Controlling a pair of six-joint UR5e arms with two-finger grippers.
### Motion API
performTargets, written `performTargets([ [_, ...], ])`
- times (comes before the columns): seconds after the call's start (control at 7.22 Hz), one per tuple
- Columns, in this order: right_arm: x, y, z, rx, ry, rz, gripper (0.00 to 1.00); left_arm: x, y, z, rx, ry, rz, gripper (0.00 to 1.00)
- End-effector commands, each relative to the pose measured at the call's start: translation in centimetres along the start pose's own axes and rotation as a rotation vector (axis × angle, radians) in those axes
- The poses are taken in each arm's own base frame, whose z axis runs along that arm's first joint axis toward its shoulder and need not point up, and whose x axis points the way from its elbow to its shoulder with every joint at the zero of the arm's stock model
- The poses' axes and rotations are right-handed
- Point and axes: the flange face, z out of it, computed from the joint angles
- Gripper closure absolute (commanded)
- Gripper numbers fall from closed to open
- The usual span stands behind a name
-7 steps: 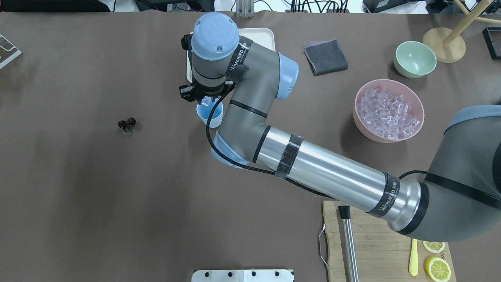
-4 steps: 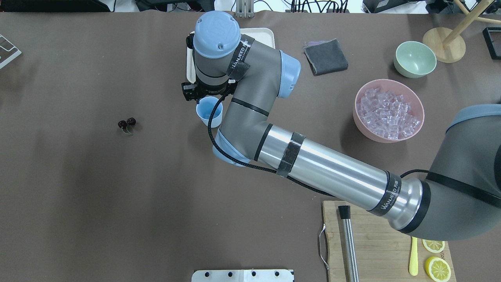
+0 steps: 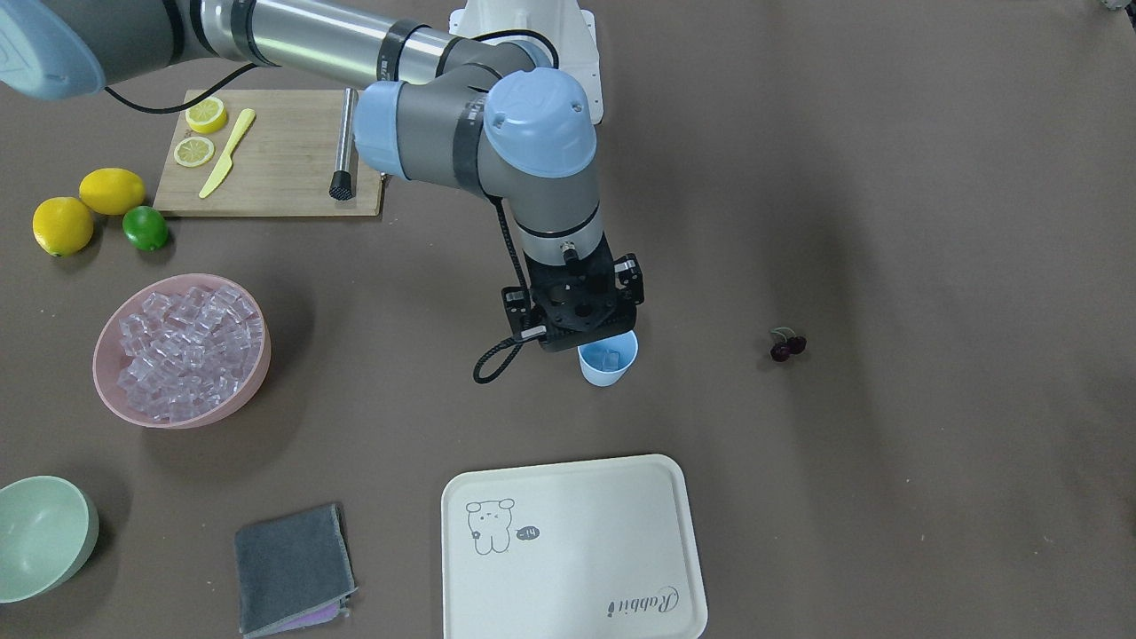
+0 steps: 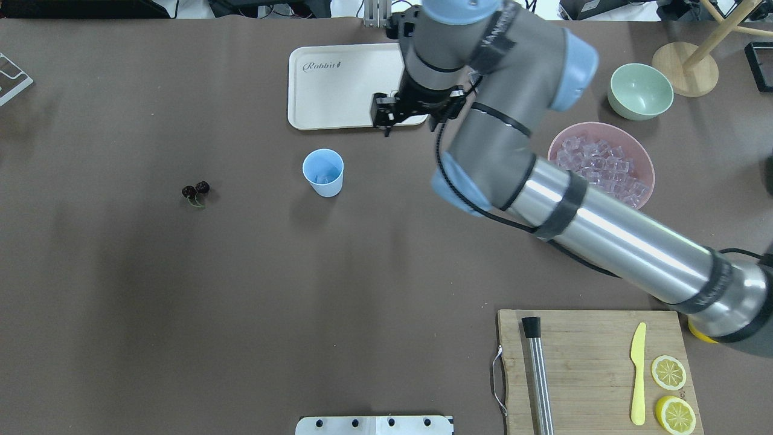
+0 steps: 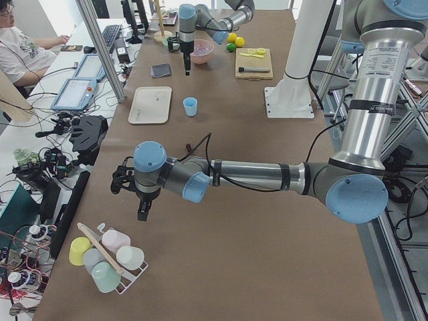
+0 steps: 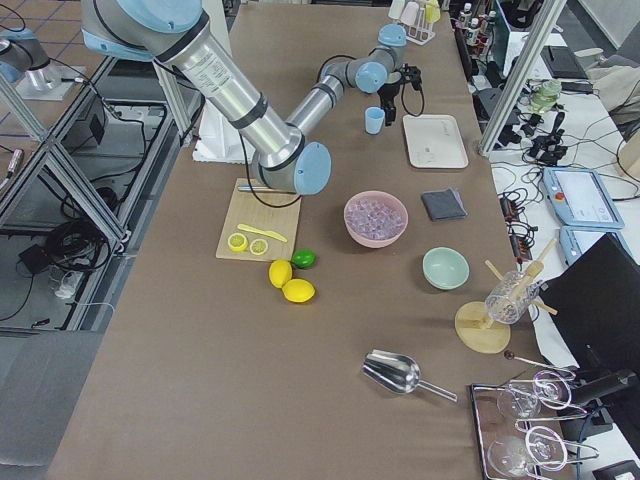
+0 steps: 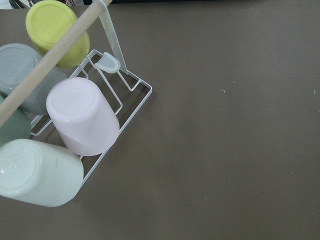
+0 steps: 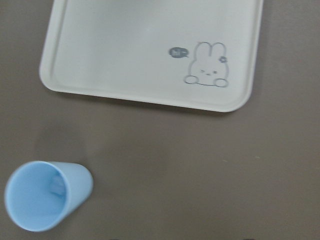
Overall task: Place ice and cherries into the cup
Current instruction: 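Move the right gripper back over the pink ice bowl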
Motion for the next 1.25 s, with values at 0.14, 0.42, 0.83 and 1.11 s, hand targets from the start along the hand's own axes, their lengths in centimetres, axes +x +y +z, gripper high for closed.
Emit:
performTargets([
  [0.14, 17.6, 8.4, -1.8, -0.030, 0.054, -0.199, 0.20, -0.1, 0.0, 0.1, 0.009, 0.002, 0.009, 0.02],
  [0.42, 21.0, 10.7, 1.0, -0.089, 0.106, -0.226, 0.16, -0.3, -0.6, 0.6, 0.002, 0.000, 0.007, 0.02],
  [0.83, 26.4, 9.5, 1.9, -0.124, 0.140, -0.328, 0.16, -0.6, -0.5, 0.8, 0.008, 0.001, 0.010, 0.02],
  [1.11, 28.2, 8.1, 2.9, -0.110, 0.145, -0.308, 0.19, -0.7, -0.4, 0.9, 0.006, 0.001, 0.008, 0.02],
])
